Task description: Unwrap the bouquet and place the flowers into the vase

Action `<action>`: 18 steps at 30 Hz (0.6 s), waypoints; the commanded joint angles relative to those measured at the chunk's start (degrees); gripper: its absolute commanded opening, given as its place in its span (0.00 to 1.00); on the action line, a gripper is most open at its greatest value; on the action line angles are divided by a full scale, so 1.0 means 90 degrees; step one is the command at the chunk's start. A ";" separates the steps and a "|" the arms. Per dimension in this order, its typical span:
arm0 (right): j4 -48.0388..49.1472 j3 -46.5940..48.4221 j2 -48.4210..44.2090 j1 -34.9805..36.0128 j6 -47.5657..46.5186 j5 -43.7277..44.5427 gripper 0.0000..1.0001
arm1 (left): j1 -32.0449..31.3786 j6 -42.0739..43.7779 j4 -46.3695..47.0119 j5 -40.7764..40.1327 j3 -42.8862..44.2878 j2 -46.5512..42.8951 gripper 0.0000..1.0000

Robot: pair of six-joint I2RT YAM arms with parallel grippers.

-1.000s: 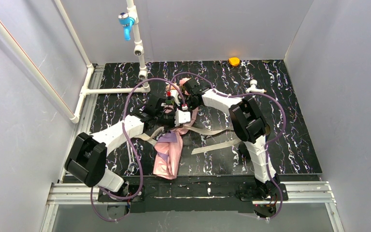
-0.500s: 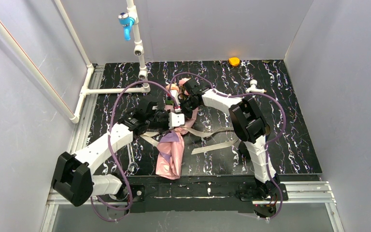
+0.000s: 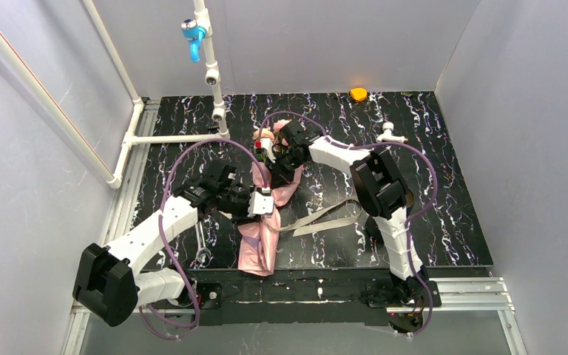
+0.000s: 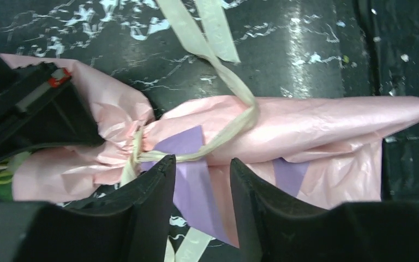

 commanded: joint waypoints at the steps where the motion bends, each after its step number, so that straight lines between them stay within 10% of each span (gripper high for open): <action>1: -0.0787 -0.0342 0.0400 -0.0033 -0.0287 0.0856 0.01 | 0.0171 -0.1158 0.0649 0.0272 0.0664 -0.0189 0.41; 18: -0.0737 -0.0292 0.0440 -0.0030 -0.0194 0.0769 0.01 | 0.0265 -0.0813 0.1297 -0.0293 0.1010 0.1790 0.17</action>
